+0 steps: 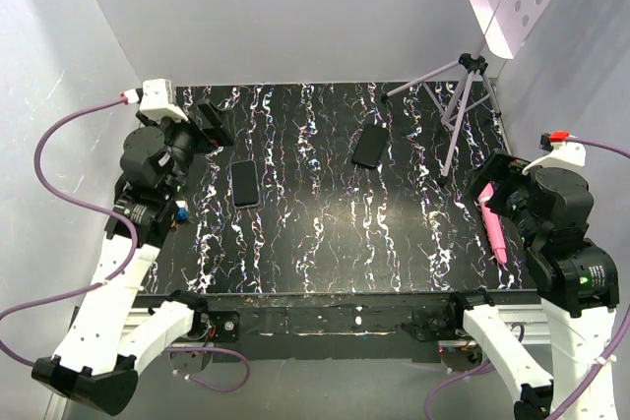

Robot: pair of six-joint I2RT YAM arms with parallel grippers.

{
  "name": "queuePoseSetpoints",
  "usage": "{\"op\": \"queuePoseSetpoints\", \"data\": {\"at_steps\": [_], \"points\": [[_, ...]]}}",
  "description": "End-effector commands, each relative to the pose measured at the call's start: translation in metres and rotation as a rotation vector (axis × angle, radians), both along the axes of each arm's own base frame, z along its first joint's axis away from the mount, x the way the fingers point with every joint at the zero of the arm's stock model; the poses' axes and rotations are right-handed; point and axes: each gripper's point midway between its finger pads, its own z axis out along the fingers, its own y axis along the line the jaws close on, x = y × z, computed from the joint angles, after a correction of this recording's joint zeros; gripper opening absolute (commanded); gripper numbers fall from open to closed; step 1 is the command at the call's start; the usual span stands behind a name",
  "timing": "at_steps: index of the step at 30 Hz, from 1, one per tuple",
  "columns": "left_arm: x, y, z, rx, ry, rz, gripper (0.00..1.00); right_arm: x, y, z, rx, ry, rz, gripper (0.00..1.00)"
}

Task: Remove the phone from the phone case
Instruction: Pick up the phone at the center of the board.

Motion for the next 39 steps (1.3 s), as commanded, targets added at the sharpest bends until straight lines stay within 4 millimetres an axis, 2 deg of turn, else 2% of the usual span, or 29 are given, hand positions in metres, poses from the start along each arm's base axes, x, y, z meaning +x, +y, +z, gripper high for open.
{"op": "queuePoseSetpoints", "data": {"at_steps": [1,10,16,22,24,29,32,39], "points": [[0.010,-0.006,-0.022,0.014,0.136,-0.002,1.00,-0.005,0.001,0.011,0.022,-0.035,0.003,1.00],[0.044,-0.023,-0.100,0.025,0.499,0.009,1.00,-0.008,0.009,0.011,0.047,-0.032,0.042,1.00],[0.054,-0.010,-0.178,0.122,0.761,0.125,0.99,-0.006,0.013,-0.003,0.060,0.034,0.051,1.00],[0.053,-0.005,-0.273,0.154,1.037,0.126,1.00,-0.004,0.027,-0.008,0.090,0.043,0.121,1.00],[0.055,0.003,-0.293,0.169,1.088,0.158,0.99,-0.003,0.032,-0.009,0.100,0.040,0.142,1.00],[0.064,0.018,-0.318,0.181,1.154,0.238,1.00,-0.003,0.035,-0.010,0.106,0.043,0.161,1.00],[0.071,0.013,-0.331,0.132,1.185,0.205,1.00,-0.002,0.037,-0.015,0.113,0.044,0.166,1.00],[0.089,0.002,-0.345,0.111,1.224,0.158,0.99,0.000,0.040,-0.017,0.131,0.051,0.173,1.00]]}}
